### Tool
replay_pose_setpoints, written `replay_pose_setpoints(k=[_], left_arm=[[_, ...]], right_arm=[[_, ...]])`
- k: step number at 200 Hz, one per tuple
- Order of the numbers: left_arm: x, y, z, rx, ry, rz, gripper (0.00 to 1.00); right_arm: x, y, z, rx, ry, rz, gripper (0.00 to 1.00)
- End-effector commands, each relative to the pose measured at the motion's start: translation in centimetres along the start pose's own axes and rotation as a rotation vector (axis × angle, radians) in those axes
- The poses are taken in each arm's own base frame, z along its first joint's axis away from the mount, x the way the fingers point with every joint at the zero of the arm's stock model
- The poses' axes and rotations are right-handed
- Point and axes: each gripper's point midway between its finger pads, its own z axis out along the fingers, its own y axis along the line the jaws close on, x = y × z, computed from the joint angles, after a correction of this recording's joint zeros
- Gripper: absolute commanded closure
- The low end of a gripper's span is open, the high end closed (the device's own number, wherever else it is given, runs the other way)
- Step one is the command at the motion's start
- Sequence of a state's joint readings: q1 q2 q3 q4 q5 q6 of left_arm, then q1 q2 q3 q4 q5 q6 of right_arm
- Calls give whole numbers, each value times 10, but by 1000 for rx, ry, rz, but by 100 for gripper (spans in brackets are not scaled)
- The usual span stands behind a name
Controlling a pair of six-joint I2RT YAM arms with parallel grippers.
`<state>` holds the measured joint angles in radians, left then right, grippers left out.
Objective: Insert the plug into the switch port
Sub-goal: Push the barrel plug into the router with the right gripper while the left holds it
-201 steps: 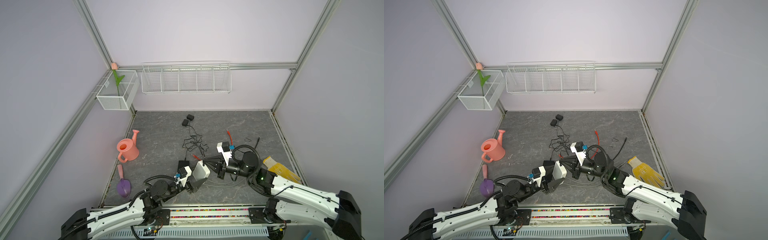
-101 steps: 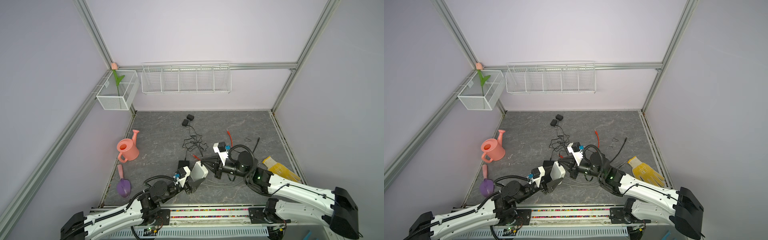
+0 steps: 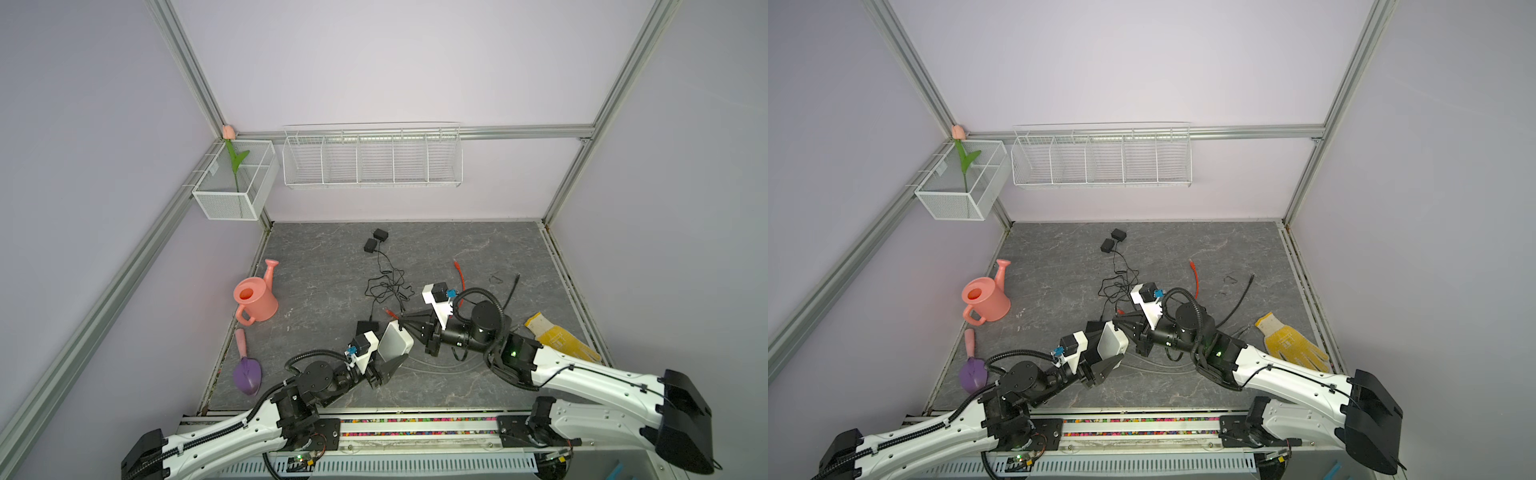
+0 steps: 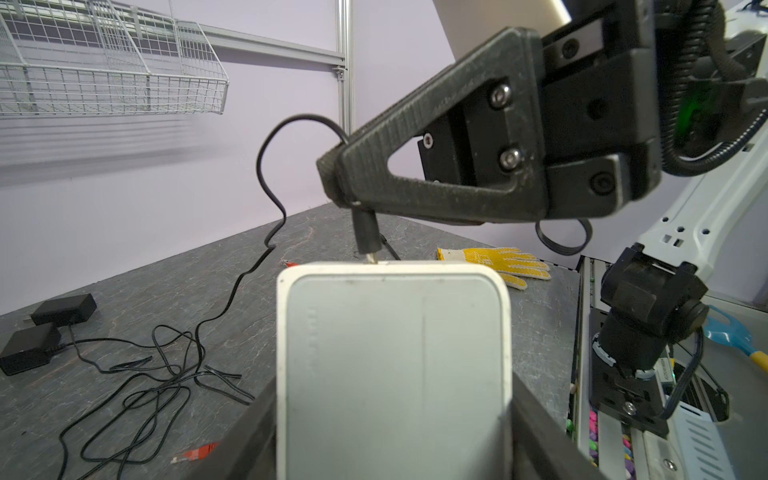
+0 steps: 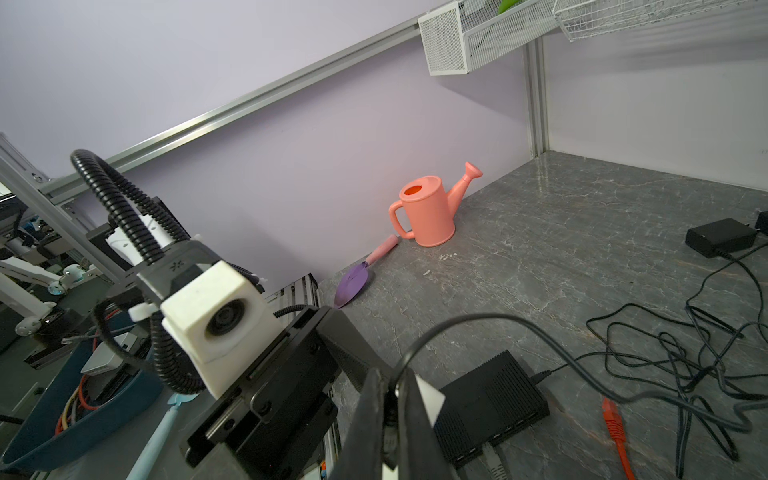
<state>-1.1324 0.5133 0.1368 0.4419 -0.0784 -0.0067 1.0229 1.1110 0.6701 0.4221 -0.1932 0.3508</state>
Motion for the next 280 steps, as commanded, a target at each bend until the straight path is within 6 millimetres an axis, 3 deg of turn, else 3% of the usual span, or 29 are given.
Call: replay_pose_setpoints(k=[1, 219, 280], left_arm=[[-151, -9, -33, 47, -499, -7, 100], [-203, -3, -68, 4, -694, 21, 100], [-211, -2, -77, -6, -728, 33, 100]], right_arm=[[97, -28, -5, 101, 321, 75, 93], [132, -29, 5, 146, 377, 119, 93], [150, -43, 0, 232, 401, 145, 93]])
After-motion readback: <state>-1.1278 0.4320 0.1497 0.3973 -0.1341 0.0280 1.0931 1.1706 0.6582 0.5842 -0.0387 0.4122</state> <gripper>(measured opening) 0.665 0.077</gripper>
